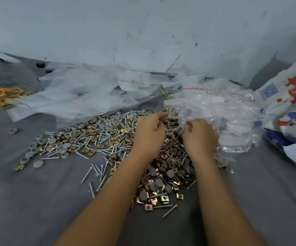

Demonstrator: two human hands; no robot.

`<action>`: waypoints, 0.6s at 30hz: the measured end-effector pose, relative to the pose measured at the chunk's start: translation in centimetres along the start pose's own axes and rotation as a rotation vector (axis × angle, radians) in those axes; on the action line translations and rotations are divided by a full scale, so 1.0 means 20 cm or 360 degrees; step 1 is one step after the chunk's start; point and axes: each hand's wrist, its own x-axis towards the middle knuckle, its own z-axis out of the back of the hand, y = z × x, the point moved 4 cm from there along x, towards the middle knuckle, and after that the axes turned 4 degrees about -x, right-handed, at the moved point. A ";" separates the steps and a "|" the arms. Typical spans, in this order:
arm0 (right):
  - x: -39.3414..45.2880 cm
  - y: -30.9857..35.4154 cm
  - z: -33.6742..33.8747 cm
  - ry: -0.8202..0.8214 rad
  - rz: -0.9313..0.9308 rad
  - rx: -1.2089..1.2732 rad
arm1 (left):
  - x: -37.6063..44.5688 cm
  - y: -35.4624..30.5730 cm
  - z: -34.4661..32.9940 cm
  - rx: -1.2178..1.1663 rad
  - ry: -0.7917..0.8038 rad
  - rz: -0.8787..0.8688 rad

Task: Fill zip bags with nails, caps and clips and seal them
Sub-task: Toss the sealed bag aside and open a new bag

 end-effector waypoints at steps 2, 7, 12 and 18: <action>-0.04 0.08 -0.01 -0.0116 -0.0036 -0.0063 | -0.02 0.06 0.16 -0.0047 -0.0151 0.0006; -0.16 0.50 -0.09 -0.0123 0.0400 0.0025 | -0.04 0.24 0.56 -0.0176 -0.0530 0.0232; -0.26 0.92 -0.30 0.0385 0.0886 0.0033 | -0.09 0.35 0.89 -0.0099 -0.1042 0.0243; -0.25 1.27 -0.47 0.0684 0.1076 0.0379 | -0.12 0.41 1.01 -0.0361 -0.1436 0.0277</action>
